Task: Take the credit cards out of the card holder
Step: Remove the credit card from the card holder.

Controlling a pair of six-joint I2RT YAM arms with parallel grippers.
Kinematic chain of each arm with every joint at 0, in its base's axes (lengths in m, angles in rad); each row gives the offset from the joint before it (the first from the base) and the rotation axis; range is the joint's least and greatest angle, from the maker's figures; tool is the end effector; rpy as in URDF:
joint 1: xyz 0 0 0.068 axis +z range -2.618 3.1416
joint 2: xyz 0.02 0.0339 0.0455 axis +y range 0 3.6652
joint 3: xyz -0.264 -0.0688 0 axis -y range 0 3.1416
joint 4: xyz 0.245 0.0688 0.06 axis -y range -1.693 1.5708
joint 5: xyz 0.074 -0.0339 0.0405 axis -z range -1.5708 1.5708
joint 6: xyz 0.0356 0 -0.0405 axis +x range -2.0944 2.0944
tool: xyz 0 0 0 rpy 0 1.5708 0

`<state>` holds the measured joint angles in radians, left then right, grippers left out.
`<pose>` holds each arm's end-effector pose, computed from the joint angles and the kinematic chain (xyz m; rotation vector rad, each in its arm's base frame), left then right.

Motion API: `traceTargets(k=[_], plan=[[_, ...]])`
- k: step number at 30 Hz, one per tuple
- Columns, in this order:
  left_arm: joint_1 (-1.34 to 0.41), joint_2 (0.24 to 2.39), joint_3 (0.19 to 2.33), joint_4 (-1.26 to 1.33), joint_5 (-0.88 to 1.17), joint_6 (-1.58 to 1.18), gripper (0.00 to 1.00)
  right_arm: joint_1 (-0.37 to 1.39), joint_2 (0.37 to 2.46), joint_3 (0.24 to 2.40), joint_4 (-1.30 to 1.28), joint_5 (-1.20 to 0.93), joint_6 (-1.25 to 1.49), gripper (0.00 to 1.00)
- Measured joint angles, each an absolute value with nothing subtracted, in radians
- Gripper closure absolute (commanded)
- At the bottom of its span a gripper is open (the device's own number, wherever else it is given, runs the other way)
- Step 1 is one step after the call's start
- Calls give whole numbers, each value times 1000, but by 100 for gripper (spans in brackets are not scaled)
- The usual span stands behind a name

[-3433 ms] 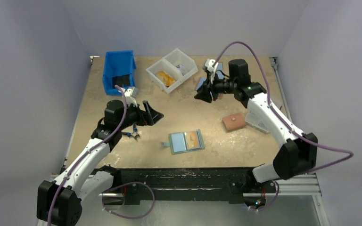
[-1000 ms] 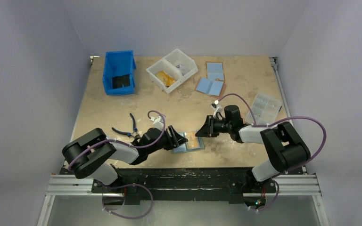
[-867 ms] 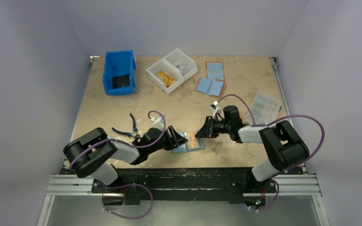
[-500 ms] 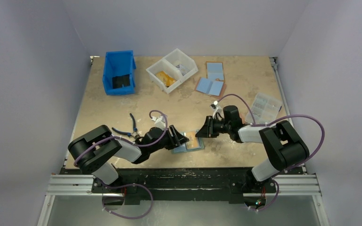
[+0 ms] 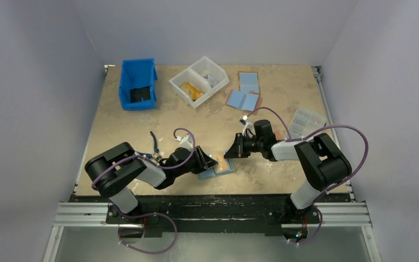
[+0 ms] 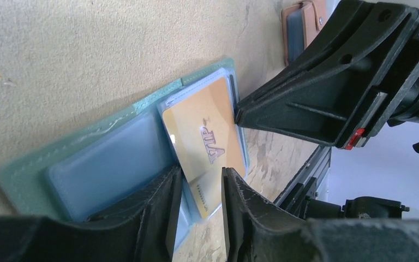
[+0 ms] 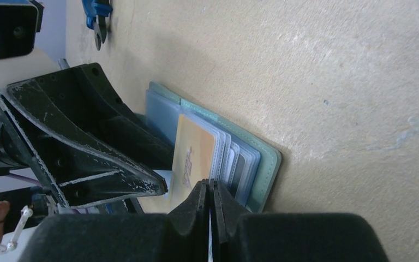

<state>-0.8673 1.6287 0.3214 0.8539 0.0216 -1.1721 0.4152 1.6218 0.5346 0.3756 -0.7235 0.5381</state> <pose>0.1647 -0.1954 0.1081 -0.3317 2.2611 -1.2300 0.2437 0.1332 0.1224 -0.2655 2.3996 1.2998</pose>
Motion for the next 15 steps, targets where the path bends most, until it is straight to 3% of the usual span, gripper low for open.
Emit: traceTargets(k=[4, 15], plan=[[-867, 1657, 322, 889, 23, -1194, 68, 417, 1648, 575, 357, -715, 523, 100], [-867, 1694, 280, 967, 22, -1261, 100, 483, 1650, 627, 332, -645, 451, 100]])
